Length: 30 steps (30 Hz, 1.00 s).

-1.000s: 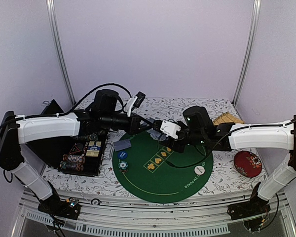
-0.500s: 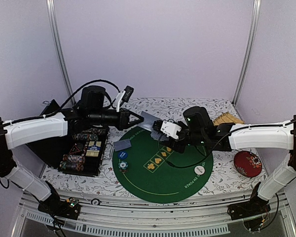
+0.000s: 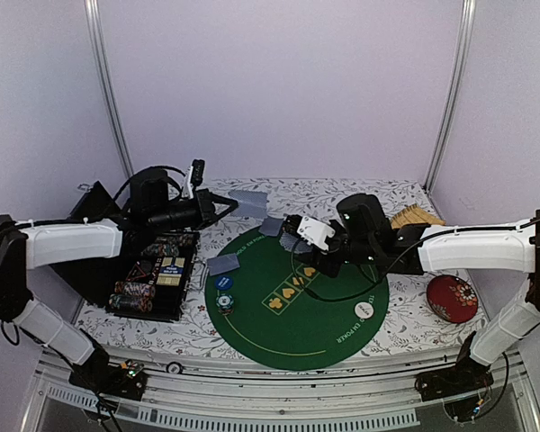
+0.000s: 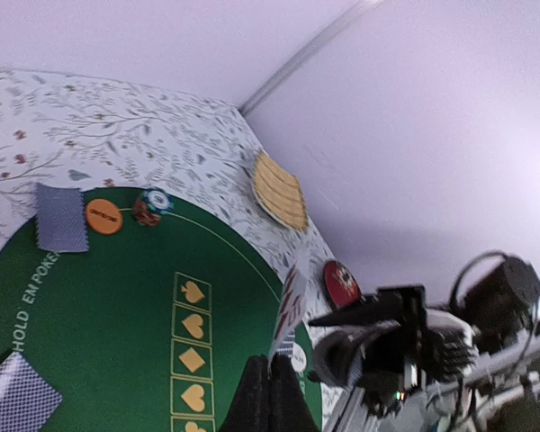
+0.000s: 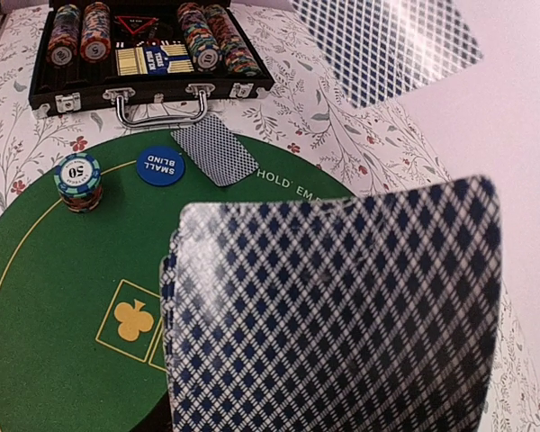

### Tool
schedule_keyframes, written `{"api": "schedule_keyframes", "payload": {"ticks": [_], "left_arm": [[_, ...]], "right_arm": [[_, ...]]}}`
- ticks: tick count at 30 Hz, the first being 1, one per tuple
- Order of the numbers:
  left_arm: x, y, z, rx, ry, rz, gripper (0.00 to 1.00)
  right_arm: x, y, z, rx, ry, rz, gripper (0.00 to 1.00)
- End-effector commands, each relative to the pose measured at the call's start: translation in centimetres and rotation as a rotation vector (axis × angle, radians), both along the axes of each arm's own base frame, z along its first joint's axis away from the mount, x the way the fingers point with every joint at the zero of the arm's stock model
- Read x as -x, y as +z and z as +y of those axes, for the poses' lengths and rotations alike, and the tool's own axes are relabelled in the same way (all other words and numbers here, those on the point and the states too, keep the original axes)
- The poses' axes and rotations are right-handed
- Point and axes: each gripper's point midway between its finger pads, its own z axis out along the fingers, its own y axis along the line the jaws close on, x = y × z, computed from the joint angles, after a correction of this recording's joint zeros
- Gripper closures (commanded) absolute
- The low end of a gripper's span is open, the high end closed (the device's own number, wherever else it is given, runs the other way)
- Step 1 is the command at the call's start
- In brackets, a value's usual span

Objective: Distribute texas hold em gaming equipment
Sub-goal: Pick up the poker card from the face-down deck piles, then distribute the poker card in the big blind area.

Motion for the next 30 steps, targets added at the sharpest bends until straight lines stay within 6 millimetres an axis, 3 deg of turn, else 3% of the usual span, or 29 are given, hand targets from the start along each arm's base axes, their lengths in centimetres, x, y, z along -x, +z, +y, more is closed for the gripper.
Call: {"api": "schedule_keyframes", "payload": {"ticks": [1,7,11,17,24,30], "left_arm": [[-6.0,-0.2,2.4,0.201,0.329,0.089,1.00],[-12.4,-3.5,3.4,0.423,0.608,0.196,1.00],[-16.1,-8.1,1.7,0.385,0.749,0.255,1.00],[-20.0,-10.9,-0.9,0.351,0.853,0.270,1.00],[-22.0,-14.5,-3.1,0.328,0.921,0.340,1.00],[-21.2,-16.4,-4.3,0.284,0.940,0.376,1.00]], "right_arm": [[-1.0,1.7,-1.0,-0.062,-0.093,-0.007,0.55],[-1.6,1.9,-1.5,-0.091,-0.174,0.021,0.55],[-1.6,1.9,-2.0,-0.090,-0.193,0.028,0.55],[-1.0,1.7,-3.1,-0.077,-0.213,0.035,0.55],[-0.5,1.2,-4.3,-0.066,-0.231,0.044,0.55],[-0.2,1.2,-4.7,-0.059,-0.230,0.041,0.55]]}}
